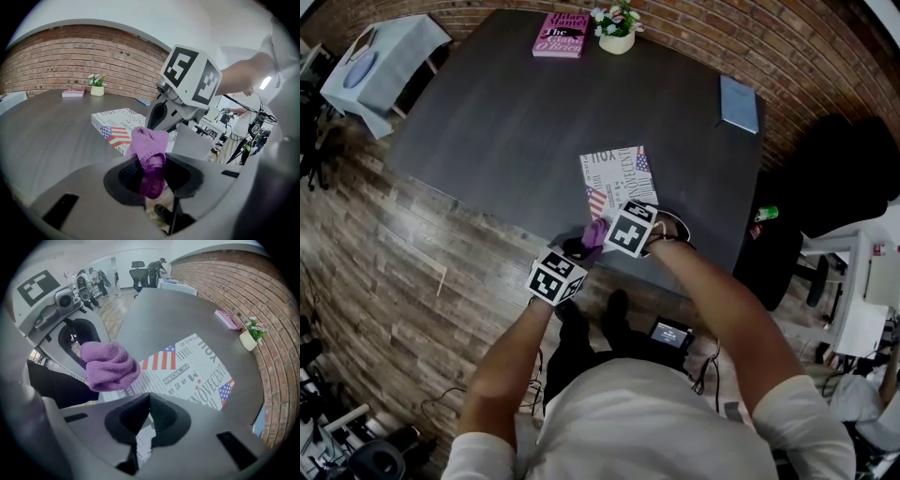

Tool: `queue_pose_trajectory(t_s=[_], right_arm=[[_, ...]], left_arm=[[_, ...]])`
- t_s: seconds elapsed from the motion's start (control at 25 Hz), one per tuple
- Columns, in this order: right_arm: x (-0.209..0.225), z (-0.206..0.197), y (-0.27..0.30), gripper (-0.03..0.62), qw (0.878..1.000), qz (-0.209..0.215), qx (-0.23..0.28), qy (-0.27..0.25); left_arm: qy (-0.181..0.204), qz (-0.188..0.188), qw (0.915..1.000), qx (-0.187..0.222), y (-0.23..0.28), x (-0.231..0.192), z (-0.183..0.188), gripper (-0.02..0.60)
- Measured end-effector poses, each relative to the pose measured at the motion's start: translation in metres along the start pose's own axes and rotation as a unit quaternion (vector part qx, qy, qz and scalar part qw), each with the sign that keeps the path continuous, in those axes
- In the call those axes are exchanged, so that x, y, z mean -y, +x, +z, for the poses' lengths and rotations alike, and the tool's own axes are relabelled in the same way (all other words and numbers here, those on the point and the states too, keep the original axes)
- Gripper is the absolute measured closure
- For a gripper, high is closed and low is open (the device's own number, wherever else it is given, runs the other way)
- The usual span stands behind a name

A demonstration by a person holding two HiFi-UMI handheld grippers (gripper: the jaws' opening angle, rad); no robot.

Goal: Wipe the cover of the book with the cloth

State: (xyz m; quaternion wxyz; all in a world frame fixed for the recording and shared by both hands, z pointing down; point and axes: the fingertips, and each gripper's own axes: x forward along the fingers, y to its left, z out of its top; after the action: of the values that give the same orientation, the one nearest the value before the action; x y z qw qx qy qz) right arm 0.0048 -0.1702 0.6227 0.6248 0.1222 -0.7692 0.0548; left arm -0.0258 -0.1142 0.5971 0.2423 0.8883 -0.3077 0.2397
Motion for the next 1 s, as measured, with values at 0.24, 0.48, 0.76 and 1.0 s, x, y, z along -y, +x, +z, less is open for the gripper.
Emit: queue_pose_trajectory(t_s=[0.24, 0.48, 0.76, 1.0], right_arm=[[0.002, 0.0, 0.0, 0.58, 1.0, -0.001, 0.001, -0.004], [0.001, -0.001, 0.0, 0.58, 1.0, -0.004, 0.001, -0.008], [0.0, 0.0, -0.002, 0.58, 1.0, -0.008, 0.018, -0.008], [-0.001, 0.0, -0.003, 0.58, 1.0, -0.017, 0.024, -0.01]], left_arm=[[-0.01, 0.0, 1.0, 0.0, -0.002, 0.008, -0.004, 0.468], [-0.013, -0.003, 0.9999, -0.003, -0.004, 0.019, -0.01, 0.468], [-0.015, -0.011, 0.9998, -0.009, -0.01, 0.03, -0.017, 0.468], [-0.027, -0.022, 0.9994, -0.005, -0.017, 0.041, -0.021, 0.466]])
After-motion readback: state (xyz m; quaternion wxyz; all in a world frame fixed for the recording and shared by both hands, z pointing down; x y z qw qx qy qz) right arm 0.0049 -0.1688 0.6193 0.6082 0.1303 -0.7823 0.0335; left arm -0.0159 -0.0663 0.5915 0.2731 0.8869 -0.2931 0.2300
